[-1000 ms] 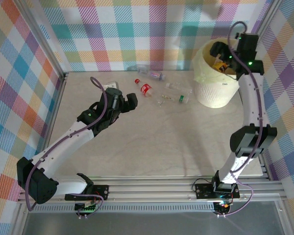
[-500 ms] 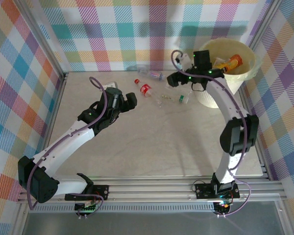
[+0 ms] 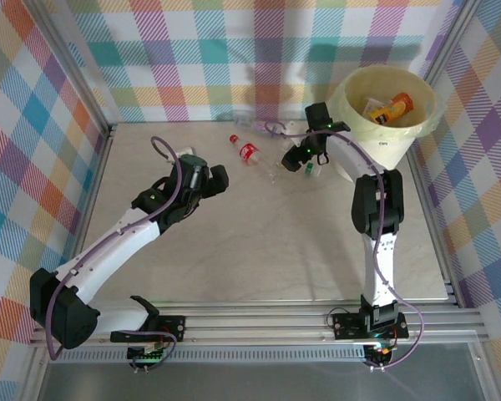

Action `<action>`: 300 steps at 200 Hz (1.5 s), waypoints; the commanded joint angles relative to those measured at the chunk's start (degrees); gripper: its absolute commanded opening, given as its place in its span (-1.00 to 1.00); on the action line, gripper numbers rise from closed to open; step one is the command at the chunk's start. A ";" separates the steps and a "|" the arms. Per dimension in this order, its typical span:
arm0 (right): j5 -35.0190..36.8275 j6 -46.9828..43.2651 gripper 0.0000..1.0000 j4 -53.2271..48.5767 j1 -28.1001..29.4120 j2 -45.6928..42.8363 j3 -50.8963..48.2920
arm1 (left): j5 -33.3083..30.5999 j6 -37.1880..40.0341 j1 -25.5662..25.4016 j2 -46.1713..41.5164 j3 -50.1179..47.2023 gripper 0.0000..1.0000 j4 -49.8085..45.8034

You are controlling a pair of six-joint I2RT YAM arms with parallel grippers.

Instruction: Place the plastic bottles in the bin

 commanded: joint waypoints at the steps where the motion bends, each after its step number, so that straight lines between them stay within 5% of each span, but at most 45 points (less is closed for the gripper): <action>1: 2.31 -3.73 0.78 -2.22 0.61 2.70 3.39 | -1.89 -0.43 0.87 -1.68 -0.44 1.00 -1.44; 113: 6.20 -6.68 0.67 -3.38 4.82 10.01 2.67 | -1.66 -0.74 1.37 -2.17 -1.45 1.00 -1.85; 136: 6.41 -3.23 0.52 -3.15 5.22 8.94 4.03 | -1.30 -0.79 1.40 -2.15 -1.54 1.00 -1.75; 209: 0.66 1.01 0.04 4.80 5.21 -16.92 -11.77 | 4.60 0.18 1.48 -0.85 -1.98 1.00 2.17; 300: -1.81 18.50 -0.02 11.06 -1.15 -35.98 -8.49 | 8.43 -4.37 1.44 15.58 5.62 1.00 3.26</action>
